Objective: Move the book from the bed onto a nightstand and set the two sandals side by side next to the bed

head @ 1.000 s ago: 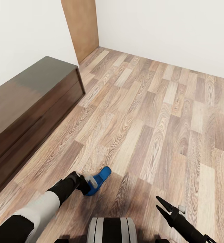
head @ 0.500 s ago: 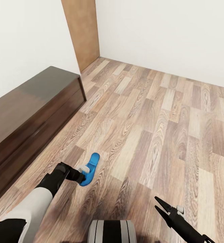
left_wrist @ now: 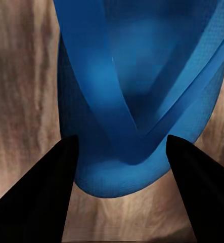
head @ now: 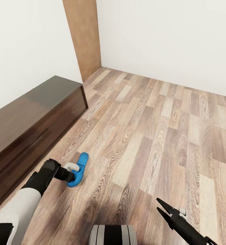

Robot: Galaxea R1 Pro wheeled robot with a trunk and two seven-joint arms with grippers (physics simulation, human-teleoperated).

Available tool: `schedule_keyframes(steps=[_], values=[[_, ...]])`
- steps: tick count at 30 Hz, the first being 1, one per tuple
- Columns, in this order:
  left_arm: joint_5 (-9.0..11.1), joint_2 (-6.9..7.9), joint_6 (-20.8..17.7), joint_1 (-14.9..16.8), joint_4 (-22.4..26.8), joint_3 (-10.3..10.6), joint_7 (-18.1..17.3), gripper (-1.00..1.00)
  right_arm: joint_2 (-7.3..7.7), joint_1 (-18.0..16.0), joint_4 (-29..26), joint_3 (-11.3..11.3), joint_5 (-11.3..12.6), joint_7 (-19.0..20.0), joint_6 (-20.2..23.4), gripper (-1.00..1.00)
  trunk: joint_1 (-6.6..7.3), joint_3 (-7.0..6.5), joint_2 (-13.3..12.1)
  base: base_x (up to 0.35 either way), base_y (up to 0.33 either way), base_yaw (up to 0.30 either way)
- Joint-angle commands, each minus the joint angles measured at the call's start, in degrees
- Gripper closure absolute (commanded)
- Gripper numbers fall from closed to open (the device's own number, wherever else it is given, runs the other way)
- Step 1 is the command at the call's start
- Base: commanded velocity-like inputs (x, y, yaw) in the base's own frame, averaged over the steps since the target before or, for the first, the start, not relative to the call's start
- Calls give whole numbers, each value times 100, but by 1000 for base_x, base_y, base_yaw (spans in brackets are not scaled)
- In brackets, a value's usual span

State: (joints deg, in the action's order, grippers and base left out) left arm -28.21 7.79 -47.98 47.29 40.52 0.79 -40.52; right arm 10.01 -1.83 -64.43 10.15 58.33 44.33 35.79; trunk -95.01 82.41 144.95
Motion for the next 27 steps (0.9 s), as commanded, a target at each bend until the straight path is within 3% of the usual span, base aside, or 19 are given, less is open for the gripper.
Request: schedule_keyframes(steps=[1, 6, 11, 18, 27], values=[[-25, 40, -22, -3, 8, 9, -48, 100, 0, -2, 0, 6, 30, 0, 38, -100, 3, -19, 0, 0, 0, 0], [105, 170, -13, -78, 29, 9, -66, 100, -5, -2, 2, 51, 41, 11, 24, -100, 16, -130, -7, 0, 0, 0], [465, 197, -5, -162, 48, 9, -54, 100, -15, -2, 172, 77, 65, 32, 35, -100, 29, -241, -14, 0, 0, 0], [527, 197, -66, -182, 130, 25, -45, 100, -2, -2, 305, 72, 75, 44, 41, -100, 47, -396, -23, 0, 0, 0], [448, 187, -138, -185, 183, 83, -21, 100, -1, -2, 325, 9, 64, 31, 25, -100, 70, -595, -35, 0, 0, 0]])
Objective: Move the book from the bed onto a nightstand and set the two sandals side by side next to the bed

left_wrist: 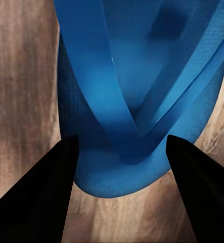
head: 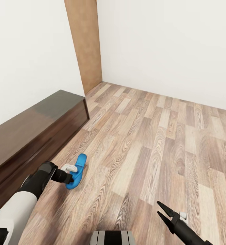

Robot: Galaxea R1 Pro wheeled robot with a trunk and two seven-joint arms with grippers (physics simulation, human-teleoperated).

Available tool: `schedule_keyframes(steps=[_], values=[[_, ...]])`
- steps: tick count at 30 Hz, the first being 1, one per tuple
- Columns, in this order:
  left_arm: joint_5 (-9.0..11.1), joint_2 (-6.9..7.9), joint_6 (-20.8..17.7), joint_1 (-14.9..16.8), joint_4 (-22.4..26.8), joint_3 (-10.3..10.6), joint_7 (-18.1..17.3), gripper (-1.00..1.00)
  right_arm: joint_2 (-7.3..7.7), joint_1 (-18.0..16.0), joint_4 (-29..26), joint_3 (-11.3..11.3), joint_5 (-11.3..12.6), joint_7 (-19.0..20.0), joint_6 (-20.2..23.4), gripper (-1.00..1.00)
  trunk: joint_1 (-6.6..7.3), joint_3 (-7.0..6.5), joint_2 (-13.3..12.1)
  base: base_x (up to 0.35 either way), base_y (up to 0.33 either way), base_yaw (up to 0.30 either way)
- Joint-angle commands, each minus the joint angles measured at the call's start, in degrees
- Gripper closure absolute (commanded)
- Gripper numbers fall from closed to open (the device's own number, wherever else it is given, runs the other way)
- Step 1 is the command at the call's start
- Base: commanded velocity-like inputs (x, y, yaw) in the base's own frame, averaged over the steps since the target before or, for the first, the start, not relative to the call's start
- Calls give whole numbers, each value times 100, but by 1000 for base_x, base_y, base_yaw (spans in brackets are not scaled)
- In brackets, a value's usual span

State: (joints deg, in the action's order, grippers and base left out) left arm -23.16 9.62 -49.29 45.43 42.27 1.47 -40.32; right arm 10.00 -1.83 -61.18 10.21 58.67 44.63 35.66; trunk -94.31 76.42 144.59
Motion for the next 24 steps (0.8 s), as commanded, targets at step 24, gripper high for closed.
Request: schedule_keyframes(steps=[24], values=[[148, 183, 104, -608, -171, -28, -550, 100, -11, -2, 1, -36, -4, -57, 30, -100, 63, -528, -31, 0, 0, 0]])
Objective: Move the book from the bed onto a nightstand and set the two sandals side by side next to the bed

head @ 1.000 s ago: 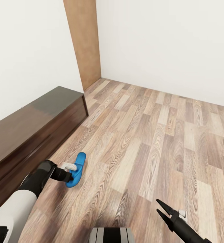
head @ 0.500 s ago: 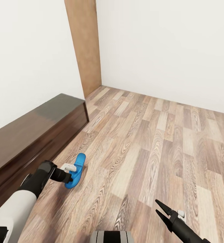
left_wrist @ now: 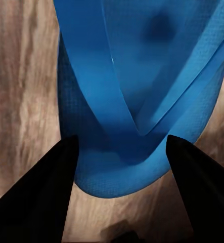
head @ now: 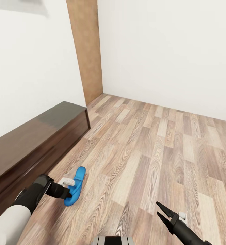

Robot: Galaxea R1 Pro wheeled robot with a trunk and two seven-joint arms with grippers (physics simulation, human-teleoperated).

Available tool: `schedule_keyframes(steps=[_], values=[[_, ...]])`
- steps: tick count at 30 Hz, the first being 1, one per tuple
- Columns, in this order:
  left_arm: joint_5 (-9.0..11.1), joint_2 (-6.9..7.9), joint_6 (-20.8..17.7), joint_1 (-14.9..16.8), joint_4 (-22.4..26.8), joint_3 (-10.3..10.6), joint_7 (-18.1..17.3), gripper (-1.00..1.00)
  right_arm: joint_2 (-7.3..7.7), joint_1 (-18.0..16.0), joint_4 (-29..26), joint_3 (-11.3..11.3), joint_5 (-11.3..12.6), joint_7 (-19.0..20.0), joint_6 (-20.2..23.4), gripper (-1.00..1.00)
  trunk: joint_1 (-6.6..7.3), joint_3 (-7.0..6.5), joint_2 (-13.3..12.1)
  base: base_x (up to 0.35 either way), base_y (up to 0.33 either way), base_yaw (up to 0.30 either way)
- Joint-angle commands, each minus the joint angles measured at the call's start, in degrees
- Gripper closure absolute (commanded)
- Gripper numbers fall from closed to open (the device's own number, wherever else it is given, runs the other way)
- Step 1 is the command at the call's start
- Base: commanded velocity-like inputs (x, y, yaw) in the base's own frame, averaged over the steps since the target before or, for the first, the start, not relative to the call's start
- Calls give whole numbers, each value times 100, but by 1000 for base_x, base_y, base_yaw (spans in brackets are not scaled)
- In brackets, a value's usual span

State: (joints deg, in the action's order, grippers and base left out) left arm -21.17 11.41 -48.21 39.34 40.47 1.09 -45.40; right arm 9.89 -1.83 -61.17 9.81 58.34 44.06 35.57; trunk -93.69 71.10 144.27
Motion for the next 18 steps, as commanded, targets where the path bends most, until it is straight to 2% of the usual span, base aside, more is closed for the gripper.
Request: schedule_keyframes(steps=[1, 4, 7, 8, 9, 10, 11, 12, 14, 18], values=[[-41, 16, 8, -44, 11, 10, -128, 100, -1, -2, 0, 1, 30, -13, 41, -100, 4, -19, 0, 0, 0, 0], [-14, 42, 108, -234, 3, 2, -413, 100, -3, -2, 0, -8, 35, -89, 44, -100, 11, -85, -4, 0, 0, 0], [-2, 48, 203, -327, -18, -38, -482, 100, -5, -2, 0, -11, 40, -112, 45, -100, 19, -151, -8, 0, 0, 0], [18, 60, 393, -432, -47, -233, -530, 100, -3, -2, 0, -16, 35, -153, 52, -100, 22, -174, -9, 0, 0, 0], [21, 62, 447, -454, -53, -312, -542, 100, -2, -2, 0, -14, 34, -168, 54, -100, 24, -196, -11, 0, 0, 0], [26, 66, 544, -487, -59, -494, -572, 100, 2, -2, 0, -11, 32, -206, 61, -100, 27, -218, -12, 0, 0, 0], [28, 67, 584, -500, -60, -592, -585, 100, 4, -2, 0, -10, 31, -223, 63, -100, 29, -240, -13, 0, 0, 0], [30, 69, 639, -520, -62, -795, -604, 100, 7, -2, 0, -8, 32, -255, 65, -100, 32, -262, -15, 0, 0, 0], [32, 67, 685, -542, -64, -1059, -619, 100, 8, -2, 0, -8, 35, -284, 64, -100, 37, -307, -17, 0, 0, 0], [36, 57, 722, -619, -65, -1302, -635, 100, 2, -2, -2, -16, 46, -304, 58, -100, 47, -395, -23, 0, 0, 0]])
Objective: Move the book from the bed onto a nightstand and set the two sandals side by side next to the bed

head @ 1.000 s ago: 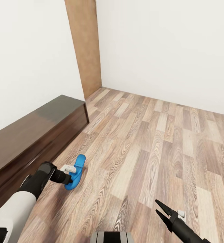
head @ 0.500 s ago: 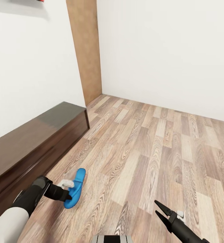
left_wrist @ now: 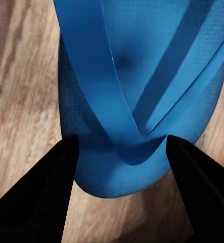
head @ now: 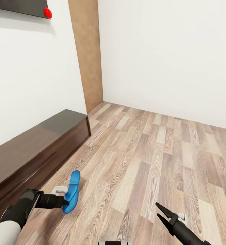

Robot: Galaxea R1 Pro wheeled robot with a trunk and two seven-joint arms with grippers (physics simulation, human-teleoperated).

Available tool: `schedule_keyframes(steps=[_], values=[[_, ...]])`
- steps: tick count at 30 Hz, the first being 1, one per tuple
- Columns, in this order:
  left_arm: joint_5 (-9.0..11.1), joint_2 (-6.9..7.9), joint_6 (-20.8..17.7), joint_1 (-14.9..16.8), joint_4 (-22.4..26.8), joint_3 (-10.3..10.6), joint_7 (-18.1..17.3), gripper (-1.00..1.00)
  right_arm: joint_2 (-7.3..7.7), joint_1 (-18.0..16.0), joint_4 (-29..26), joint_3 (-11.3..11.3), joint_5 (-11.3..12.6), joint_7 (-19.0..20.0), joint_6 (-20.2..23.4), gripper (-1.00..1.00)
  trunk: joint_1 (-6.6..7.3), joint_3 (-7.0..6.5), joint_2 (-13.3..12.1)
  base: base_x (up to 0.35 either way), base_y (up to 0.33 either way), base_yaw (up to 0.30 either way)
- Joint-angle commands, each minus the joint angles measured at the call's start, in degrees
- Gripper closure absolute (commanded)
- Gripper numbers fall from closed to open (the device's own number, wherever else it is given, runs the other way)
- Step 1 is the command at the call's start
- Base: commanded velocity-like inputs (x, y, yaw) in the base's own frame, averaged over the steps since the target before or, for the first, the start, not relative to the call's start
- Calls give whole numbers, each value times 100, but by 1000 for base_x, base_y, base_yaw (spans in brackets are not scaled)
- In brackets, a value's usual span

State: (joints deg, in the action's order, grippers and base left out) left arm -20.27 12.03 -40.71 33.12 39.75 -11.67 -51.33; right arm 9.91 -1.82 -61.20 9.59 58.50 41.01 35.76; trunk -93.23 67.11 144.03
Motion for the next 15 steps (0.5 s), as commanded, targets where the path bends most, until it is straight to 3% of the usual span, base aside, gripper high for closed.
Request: schedule_keyframes(steps=[1, 4, 9, 15], values=[[-50, -5, -22, -19, 6, -53, -46, 100, -3, -2, -1, 2, 31, 1, 39, -100, 4, -18, 0, 0, 0, 0], [-9, 2, 1, -116, 2, -166, -106, 100, -22, -2, -9, -26, 36, 2, 34, -100, 11, -85, -4, 0, 0, 0], [144, -32, 162, -422, -1, -404, -289, 100, -37, -2, -12, -271, 33, -18, 25, -100, 24, -195, -10, 0, 0, 0], [196, -67, 360, -553, -6, -462, -342, 100, -35, -2, -10, -432, 35, -17, 20, -100, 40, -328, -19, 0, 0, 0]])
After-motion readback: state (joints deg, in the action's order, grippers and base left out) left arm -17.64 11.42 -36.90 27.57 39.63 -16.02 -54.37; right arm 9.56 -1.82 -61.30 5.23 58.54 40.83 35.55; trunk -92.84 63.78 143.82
